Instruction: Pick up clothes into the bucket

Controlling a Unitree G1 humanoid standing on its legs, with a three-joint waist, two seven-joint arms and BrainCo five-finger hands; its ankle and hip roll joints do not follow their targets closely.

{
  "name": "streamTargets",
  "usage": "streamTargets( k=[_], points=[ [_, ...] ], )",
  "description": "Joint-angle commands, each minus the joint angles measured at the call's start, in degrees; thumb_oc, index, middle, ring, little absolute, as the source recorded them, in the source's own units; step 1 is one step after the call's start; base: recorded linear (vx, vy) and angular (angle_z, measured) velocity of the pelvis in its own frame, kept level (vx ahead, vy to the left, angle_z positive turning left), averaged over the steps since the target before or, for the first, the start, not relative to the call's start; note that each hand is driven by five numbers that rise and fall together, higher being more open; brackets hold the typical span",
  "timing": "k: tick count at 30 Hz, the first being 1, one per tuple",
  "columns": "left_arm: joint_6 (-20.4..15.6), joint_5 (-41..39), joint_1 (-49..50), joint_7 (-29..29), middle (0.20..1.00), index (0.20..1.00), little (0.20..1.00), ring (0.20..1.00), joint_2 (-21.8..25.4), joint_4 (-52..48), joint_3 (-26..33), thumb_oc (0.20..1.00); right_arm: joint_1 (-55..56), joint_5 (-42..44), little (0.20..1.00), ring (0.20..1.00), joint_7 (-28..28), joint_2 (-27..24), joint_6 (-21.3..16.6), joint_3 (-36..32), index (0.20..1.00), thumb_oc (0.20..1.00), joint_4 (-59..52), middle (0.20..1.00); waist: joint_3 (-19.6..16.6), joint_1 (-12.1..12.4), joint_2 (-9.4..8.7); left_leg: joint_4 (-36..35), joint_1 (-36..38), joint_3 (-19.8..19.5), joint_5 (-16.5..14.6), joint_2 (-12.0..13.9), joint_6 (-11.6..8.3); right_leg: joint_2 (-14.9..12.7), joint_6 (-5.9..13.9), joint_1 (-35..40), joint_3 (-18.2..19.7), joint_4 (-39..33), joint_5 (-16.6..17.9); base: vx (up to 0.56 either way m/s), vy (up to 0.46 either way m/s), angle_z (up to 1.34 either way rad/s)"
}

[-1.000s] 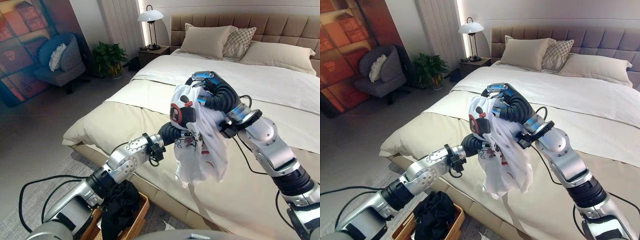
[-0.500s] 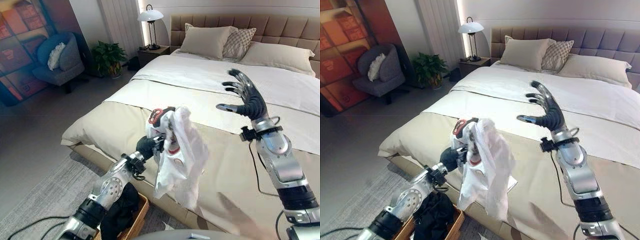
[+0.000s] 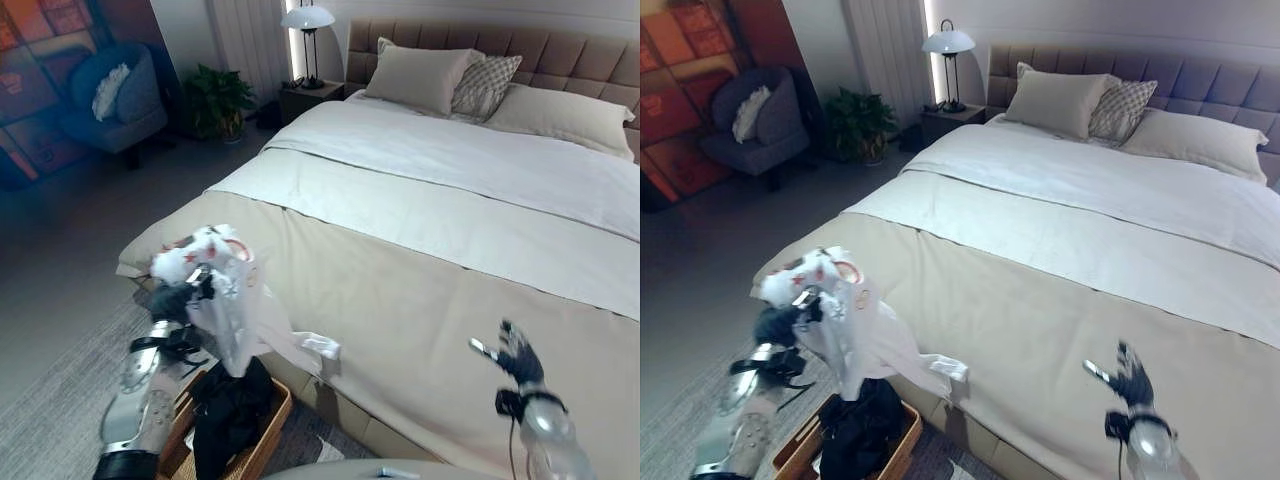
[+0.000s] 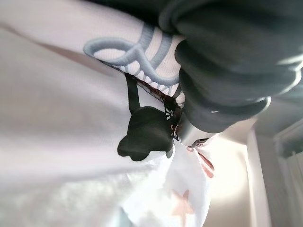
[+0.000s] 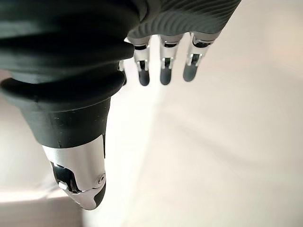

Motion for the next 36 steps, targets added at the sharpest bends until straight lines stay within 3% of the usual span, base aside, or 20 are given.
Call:
streamTargets(
  k=[1, 9, 19, 29, 31, 36],
  points=[
    [-8.3, 8.6, -2.9, 5.5, 0.200, 0.200, 0.200, 0.200, 4.8, -4.0, 4.3, 0.200, -4.3, 0.3, 1.000, 1.000, 2.1, -0.6, -2.8, 0.8, 1.000, 1.000, -0.7, 1.000, 1.7, 1.0, -3.04, 8.2, -4.6, -1.9, -6.5, -3.0, 1.56, -3.7, 1.90, -5.7, -0.3, 6.3, -0.1, -0.18, 0.014, 0.00],
    [-11.7, 16.2, -2.7, 16.2, 0.200, 0.200, 0.200, 0.200, 6.6, 3.7, 8.6, 0.200, -6.3, -8.2, 1.000, 1.000, 1.3, -3.2, -3.2, 7.7, 1.000, 1.000, 14.2, 1.000, 9.3, 1.7, -4.08, 14.3, -14.7, -1.6, -6.1, -3.7, 1.55, -3.8, 1.85, -15.3, 1.1, 10.3, 1.6, -0.16, 0.019, -0.01],
    [-13.5, 14.7, -6.0, 19.3, 0.200, 0.200, 0.200, 0.200, 9.2, 13.6, 3.3, 0.200, -10.4, -10.4, 1.000, 1.000, -2.0, -4.3, -4.5, 12.0, 1.000, 1.000, 21.0, 1.000, 15.7, 2.2, -6.67, 18.4, -22.3, -1.5, -5.6, -2.5, 1.25, -4.1, 1.86, -22.5, 2.0, 12.2, 2.9, -0.05, 0.008, -0.03],
    [-10.8, 20.7, -14.3, 25.9, 0.200, 0.200, 0.200, 0.200, 14.1, 25.5, -5.1, 0.200, -15.2, -8.0, 1.000, 1.000, -7.1, -3.0, -7.2, 16.0, 1.000, 1.000, 19.0, 1.000, 21.8, 1.8, -11.22, 21.5, -28.0, -1.4, -5.7, -0.5, 0.76, -3.1, 2.26, -26.7, 1.7, 12.2, 4.1, -0.04, -0.016, -0.04],
    [-9.3, 24.3, -17.0, 28.0, 0.200, 0.200, 0.200, 0.200, 17.6, 27.3, -7.5, 0.200, -15.8, -7.2, 1.000, 1.000, -8.4, -3.3, -8.0, 16.8, 1.000, 1.000, 17.4, 1.000, 22.8, 1.1, -12.64, 24.3, -31.8, -1.6, -6.3, -0.4, 0.70, -3.0, 2.27, -29.7, 1.8, 13.0, 4.2, -0.05, -0.010, 0.01],
    [-5.8, 30.6, -21.6, 30.6, 0.200, 0.200, 0.200, 0.200, 23.4, 30.5, -11.4, 0.200, -15.7, -6.5, 1.000, 1.000, -10.2, -4.4, -9.1, 18.2, 1.000, 1.000, 13.7, 1.000, 22.8, -0.5, -13.73, 32.8, -41.9, -2.2, -9.0, -0.8, 1.76, -2.9, 1.76, -38.7, 2.3, 20.4, 2.1, -0.04, 0.030, 0.04]
  ],
)
